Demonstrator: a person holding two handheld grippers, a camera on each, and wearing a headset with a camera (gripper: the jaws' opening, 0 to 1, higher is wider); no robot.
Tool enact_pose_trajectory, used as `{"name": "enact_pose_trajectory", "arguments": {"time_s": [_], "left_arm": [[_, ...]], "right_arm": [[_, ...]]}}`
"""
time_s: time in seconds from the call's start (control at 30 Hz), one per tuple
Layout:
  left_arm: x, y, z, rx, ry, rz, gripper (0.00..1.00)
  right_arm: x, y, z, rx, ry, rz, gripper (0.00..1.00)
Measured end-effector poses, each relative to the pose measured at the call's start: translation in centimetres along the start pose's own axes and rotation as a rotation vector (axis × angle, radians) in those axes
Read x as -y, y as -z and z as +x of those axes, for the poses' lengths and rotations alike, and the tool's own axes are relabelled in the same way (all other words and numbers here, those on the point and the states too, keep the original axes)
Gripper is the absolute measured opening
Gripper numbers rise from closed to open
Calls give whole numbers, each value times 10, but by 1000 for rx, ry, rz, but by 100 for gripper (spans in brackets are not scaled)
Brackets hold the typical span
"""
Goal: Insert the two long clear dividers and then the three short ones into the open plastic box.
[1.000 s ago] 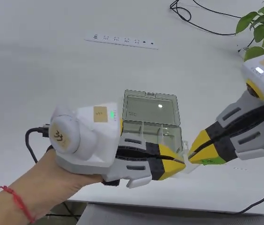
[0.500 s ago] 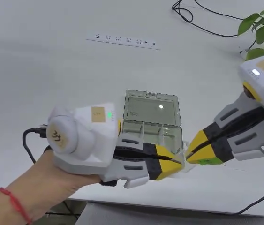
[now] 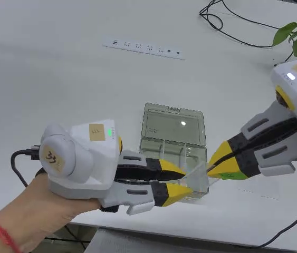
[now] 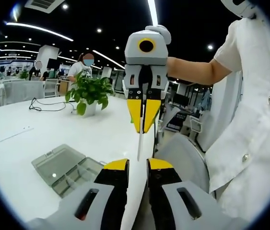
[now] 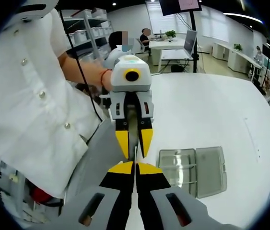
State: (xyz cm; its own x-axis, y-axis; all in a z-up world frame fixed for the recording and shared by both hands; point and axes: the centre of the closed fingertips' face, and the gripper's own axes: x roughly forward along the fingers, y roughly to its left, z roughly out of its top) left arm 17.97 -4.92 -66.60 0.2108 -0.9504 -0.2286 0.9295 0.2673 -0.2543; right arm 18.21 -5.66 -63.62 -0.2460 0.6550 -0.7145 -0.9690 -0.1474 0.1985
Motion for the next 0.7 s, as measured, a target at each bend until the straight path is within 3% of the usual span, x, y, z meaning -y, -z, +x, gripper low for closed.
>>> {"name": "enact_pose_trajectory", "arguments": {"time_s": [0.23,0.4,0.7], "left_arm": [[-11,12,-11,-24,-53,-4,23],[-23,22,-18,-37,-97,-9,37],[-46,48,-30,-93,-173,-23,60]], "right_arm": [[15,-8,3,6,32,-6,2],[28,-10,7,1,60,-3,2],[60,-4,25,-17,112,15,2]]}}
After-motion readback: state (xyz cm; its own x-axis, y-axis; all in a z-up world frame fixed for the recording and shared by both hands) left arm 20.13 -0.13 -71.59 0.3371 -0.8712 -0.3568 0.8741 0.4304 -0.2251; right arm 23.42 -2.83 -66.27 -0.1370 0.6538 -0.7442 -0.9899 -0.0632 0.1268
